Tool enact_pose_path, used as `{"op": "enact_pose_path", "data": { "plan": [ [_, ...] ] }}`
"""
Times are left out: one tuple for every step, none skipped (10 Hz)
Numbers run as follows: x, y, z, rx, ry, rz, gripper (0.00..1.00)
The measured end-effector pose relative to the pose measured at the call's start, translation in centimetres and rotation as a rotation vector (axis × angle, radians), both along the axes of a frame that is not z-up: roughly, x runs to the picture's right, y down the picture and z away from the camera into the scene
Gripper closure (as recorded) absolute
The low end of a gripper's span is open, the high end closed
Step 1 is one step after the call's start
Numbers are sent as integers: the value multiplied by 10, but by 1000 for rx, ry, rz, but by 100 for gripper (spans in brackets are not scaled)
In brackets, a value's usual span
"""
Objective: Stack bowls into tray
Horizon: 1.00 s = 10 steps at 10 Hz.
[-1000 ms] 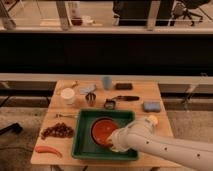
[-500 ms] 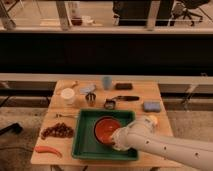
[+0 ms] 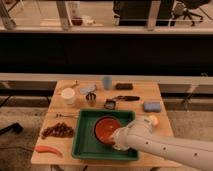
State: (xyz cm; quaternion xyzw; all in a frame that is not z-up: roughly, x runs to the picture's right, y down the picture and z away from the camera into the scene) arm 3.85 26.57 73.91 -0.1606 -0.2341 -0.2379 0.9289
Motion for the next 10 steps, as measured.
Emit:
{"op": "enact_pose_path", "data": {
  "plan": [
    [-1, 0, -1, 2, 1, 2, 49],
    [-1, -1, -2, 5, 2, 3, 41],
    [-3, -2, -3, 10, 2, 4, 28],
    [-3, -2, -4, 12, 1, 2, 22],
    [-4, -3, -4, 15, 1, 1, 20],
    [-4, -2, -4, 18, 4, -4, 20],
    [-5, -1, -4, 15, 6, -4, 20],
    [-6, 0, -4, 14, 8, -5, 20],
    [-7, 0, -3, 15, 10, -5, 20],
    [-7, -1, -3, 21, 14, -5, 20]
  ]
}}
